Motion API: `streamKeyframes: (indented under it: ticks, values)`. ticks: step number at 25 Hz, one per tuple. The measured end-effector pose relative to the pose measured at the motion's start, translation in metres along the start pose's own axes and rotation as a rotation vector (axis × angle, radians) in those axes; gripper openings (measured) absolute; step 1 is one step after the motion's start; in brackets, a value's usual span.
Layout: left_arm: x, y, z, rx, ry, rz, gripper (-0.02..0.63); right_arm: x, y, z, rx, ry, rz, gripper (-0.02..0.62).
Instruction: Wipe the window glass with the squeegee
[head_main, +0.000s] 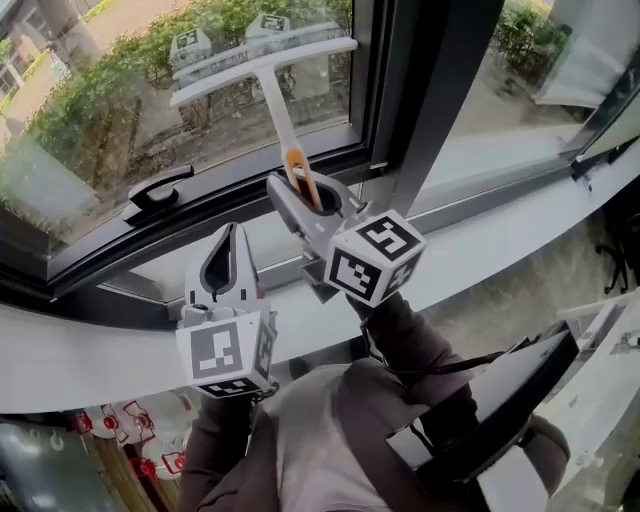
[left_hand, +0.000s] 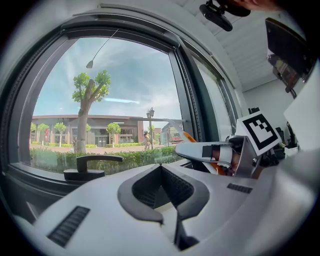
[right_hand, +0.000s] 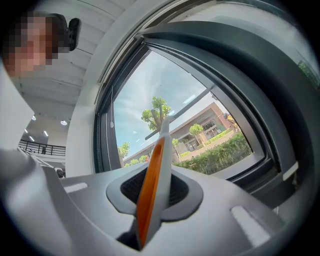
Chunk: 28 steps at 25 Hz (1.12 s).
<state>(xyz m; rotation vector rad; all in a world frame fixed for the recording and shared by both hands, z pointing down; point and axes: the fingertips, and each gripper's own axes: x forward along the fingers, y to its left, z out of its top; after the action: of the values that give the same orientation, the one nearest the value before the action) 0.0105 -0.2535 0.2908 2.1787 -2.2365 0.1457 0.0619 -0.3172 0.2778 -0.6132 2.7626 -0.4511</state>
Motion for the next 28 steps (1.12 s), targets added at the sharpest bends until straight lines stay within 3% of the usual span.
streamKeyframes:
  ticks: [28]
  values:
    - [0.007,-0.017,-0.009,0.021,0.035,-0.032,0.002,-0.014,-0.008,-0.035,0.070,0.053,-0.008,0.041]
